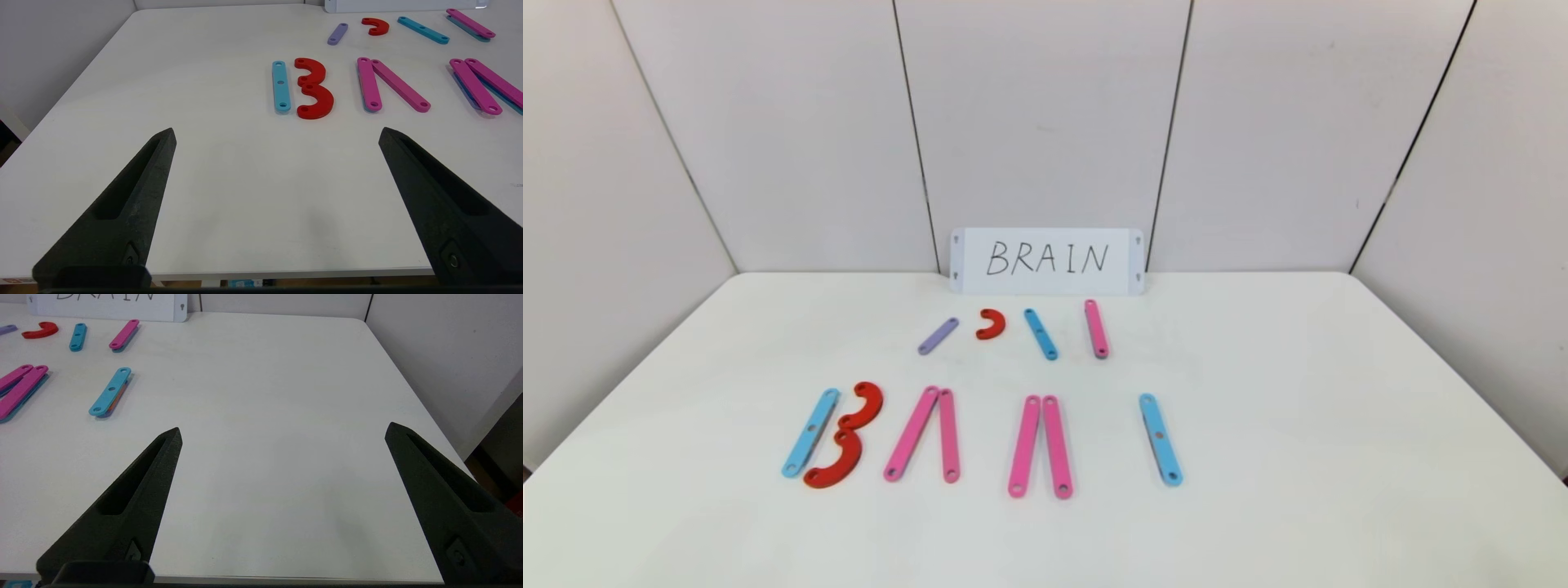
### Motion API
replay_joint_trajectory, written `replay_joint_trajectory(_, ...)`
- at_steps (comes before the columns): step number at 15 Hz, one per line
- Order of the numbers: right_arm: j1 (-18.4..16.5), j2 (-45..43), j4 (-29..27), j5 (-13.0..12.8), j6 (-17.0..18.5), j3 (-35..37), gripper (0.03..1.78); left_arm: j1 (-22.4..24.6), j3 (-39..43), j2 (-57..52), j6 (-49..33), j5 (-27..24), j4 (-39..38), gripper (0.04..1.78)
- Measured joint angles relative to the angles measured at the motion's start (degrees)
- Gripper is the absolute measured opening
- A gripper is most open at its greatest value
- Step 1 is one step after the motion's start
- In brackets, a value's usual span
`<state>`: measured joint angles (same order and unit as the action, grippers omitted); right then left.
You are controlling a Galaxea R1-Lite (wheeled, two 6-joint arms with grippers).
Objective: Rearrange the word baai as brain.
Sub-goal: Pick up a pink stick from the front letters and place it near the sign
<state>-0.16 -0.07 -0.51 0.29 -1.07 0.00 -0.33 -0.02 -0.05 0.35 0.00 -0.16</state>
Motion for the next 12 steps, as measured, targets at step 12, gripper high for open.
replay_joint_trajectory(12, 0.0, 0.0, 0.0, -0.5, 0.9, 0.0, 1.74, 0.0, 0.0, 0.0, -0.2, 0.0, 0.0, 1.74)
